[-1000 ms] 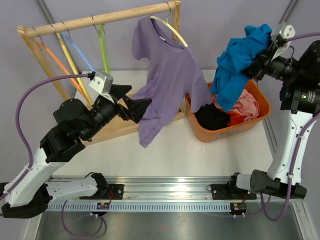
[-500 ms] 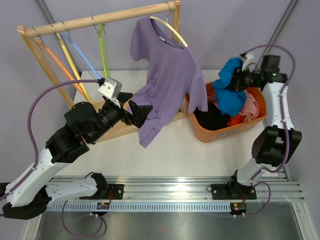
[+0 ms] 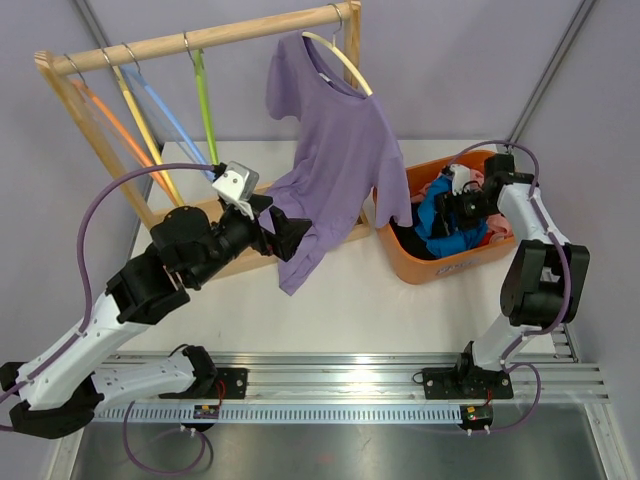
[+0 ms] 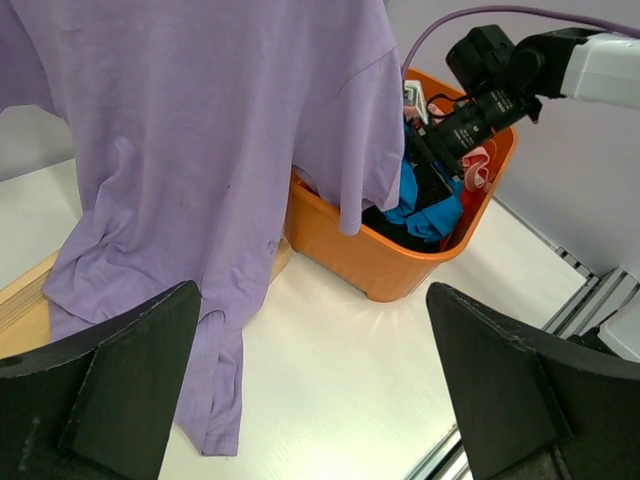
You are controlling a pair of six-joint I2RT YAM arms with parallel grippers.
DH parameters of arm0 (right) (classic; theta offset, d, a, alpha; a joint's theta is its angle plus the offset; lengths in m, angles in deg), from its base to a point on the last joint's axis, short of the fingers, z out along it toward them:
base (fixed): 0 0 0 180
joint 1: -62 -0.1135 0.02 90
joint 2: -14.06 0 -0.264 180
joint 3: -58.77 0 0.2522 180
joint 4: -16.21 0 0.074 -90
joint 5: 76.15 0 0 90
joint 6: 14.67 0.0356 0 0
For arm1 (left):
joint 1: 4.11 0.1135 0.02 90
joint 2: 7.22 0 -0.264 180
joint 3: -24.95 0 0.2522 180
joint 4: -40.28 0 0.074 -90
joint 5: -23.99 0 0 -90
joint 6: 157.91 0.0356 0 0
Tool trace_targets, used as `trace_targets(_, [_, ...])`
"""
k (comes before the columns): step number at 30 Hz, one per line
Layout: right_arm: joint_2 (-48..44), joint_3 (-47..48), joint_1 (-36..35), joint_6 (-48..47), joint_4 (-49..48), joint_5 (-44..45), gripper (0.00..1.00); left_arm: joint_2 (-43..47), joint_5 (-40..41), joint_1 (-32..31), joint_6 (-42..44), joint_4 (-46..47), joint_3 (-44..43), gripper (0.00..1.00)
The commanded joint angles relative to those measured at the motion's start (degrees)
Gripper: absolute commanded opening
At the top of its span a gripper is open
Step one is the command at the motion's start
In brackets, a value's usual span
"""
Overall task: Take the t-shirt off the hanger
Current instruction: Place the tshirt into the basket
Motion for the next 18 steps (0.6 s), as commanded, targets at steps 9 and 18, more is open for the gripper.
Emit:
trace_targets(9, [-4.66, 27.04, 0.84, -0.35, 8.07, 1.04, 0.86, -0.66, -0.38, 0.43, 0.54, 3.08, 0.06, 0.99])
trace_targets(18, [-0.35, 51.91, -5.29, 11.23, 9.59, -20.68, 0.82, 0.57, 1.03, 0.6, 0.89, 2.9, 1.2, 0.99])
